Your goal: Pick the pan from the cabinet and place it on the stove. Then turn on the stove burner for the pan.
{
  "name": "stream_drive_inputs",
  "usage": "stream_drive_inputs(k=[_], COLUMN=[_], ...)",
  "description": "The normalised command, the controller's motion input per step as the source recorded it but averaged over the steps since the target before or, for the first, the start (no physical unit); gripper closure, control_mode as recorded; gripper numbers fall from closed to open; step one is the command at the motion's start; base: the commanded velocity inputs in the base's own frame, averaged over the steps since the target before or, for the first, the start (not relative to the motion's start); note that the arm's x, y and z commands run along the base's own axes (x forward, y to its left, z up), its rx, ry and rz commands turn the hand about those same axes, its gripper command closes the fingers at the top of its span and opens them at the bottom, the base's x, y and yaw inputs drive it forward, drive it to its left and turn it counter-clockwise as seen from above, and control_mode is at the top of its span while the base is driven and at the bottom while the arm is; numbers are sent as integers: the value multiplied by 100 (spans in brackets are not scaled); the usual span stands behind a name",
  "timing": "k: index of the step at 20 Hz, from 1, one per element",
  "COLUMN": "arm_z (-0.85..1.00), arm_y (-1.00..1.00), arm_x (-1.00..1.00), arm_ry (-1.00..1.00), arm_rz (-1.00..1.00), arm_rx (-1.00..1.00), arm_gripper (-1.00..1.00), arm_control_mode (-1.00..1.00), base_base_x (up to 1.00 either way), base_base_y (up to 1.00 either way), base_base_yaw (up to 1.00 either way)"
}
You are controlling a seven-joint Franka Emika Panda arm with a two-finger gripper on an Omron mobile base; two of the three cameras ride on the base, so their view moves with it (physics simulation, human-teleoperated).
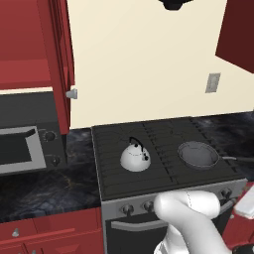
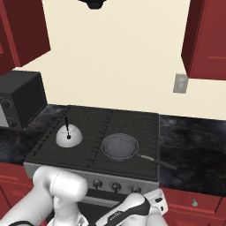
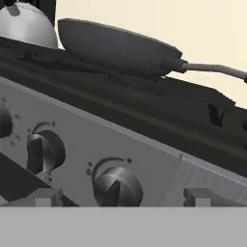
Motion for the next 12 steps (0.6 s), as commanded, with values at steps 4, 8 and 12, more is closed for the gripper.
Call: stream_drive_inputs(k=[4,8,12], arm_z=[-8,0,0], arm_y=[0,5,15], arm_x=[0,0,0], arm_ry=[0,0,0], arm_rz=[-12,-11,-12], arm_rx=[16,14,11], arm_gripper=[-100,-100,-100], arm_control_mode=[-100,-100,-100], base_base_x=[0,0,0], base_base_y=[0,0,0], base_base_yaw=[0,0,0])
